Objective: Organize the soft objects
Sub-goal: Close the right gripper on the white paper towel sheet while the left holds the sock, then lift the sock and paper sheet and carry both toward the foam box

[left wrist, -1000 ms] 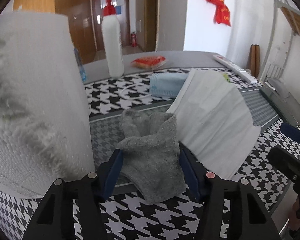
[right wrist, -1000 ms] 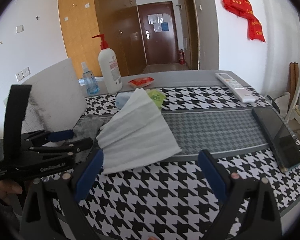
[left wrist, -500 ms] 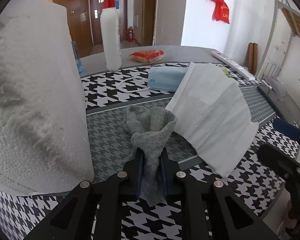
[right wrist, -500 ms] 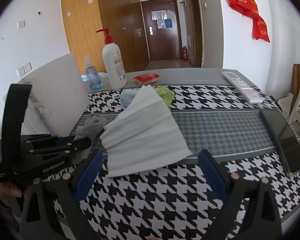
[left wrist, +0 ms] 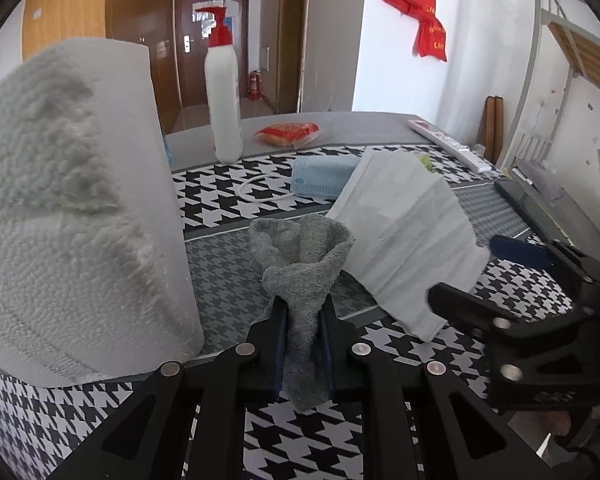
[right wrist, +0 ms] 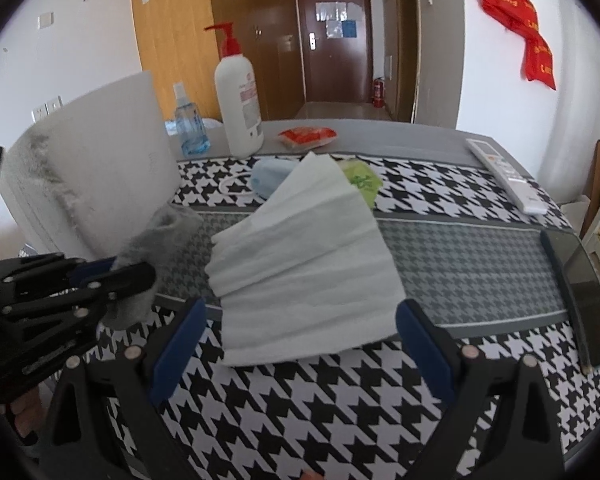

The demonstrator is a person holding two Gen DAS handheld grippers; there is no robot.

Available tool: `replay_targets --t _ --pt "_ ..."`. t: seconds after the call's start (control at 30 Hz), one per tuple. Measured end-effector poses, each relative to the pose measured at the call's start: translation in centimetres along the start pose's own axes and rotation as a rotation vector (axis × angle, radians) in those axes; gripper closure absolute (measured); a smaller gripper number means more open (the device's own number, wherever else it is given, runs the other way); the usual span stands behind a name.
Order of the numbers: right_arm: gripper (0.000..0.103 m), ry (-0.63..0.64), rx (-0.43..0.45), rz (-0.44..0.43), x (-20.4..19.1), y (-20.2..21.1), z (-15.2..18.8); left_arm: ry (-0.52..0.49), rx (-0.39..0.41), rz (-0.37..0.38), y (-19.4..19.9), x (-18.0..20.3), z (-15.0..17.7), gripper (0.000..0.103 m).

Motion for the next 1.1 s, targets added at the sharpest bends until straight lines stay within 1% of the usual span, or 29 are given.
replay_targets --t 0.3,0.33,0.37,0.43,0.47,0.6,0.63,0.7,0.73,0.77,0.8,0.87,0.9,0.93,0.97,1.03,1.1 --pt "0.006 0.014 -0.055 0.025 0.1 -1.2 0.3 0.004 0.01 -0.002 0.5 -0.4 0.1 0.087" --pt "0.009 0.011 -0.064 0.027 0.2 -1.3 0.4 0.005 0.009 0.0 0.5 -0.4 0.1 0.087" --pt "0.015 0.01 -0.073 0.03 0.2 -1.5 0.5 0.004 0.008 0.002 0.5 -0.3 0.1 0.087" --pt "0.02 0.015 -0.103 0.043 0.3 -2.0 0.9 0.001 0.007 0.004 0.5 -0.3 0.2 0.087" --pt "0.025 0.015 -0.112 0.046 0.3 -2.2 1.0 0.001 0.008 0.006 0.5 -0.3 0.2 0.087" --pt "0.028 0.006 -0.118 0.043 0.5 -2.2 1.1 -0.001 0.007 0.002 0.6 -0.3 0.2 0.087" --pt "0.03 0.01 -0.117 0.054 0.5 -2.2 1.1 -0.003 0.006 0.005 0.6 -0.3 0.3 0.087" --pt "0.036 0.028 -0.118 0.087 0.5 -2.3 1.1 -0.007 0.008 0.007 0.7 -0.1 0.2 0.087" --pt "0.042 0.033 -0.118 0.097 0.5 -2.4 1.0 -0.007 0.009 0.007 0.7 -0.1 0.2 0.087" --pt "0.05 0.034 -0.118 0.092 0.4 -2.4 1.0 -0.006 0.011 0.008 0.8 -0.1 0.2 0.087" --pt "0.054 0.034 -0.117 0.095 0.4 -2.4 0.9 -0.005 0.013 0.007 0.9 -0.1 0.2 0.087" --pt "0.067 0.026 -0.115 0.11 0.7 -2.4 0.8 -0.008 0.016 0.008 1.0 -0.1 0.2 0.087" --pt "0.069 0.024 -0.114 0.111 0.7 -2.3 0.8 -0.008 0.018 0.008 1.1 -0.1 0.2 0.087" --pt "0.074 0.022 -0.114 0.112 0.8 -2.3 0.8 -0.008 0.02 0.008 1.2 -0.1 0.3 0.087" --pt "0.083 0.022 -0.113 0.113 0.9 -2.2 0.8 -0.008 0.022 0.005 1.3 -0.1 0.3 0.087" --pt "0.093 0.01 -0.116 0.105 1.0 -2.0 0.9 -0.009 0.026 0.003 1.6 -0.2 0.3 0.087" --pt "0.096 -0.003 -0.115 0.09 1.0 -1.8 1.1 -0.01 0.033 0.0 2.0 -0.1 0.3 0.087"
Point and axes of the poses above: each gripper's, at about its wrist camera, not at the fingertips, and y roughly against the way its jaws point, x to its right, z to its underside, the point moved 8 cm from there along -y, roughly the way its jaws point, and after that the axes turned 7 degrees about -y, right-handed, at the moved point
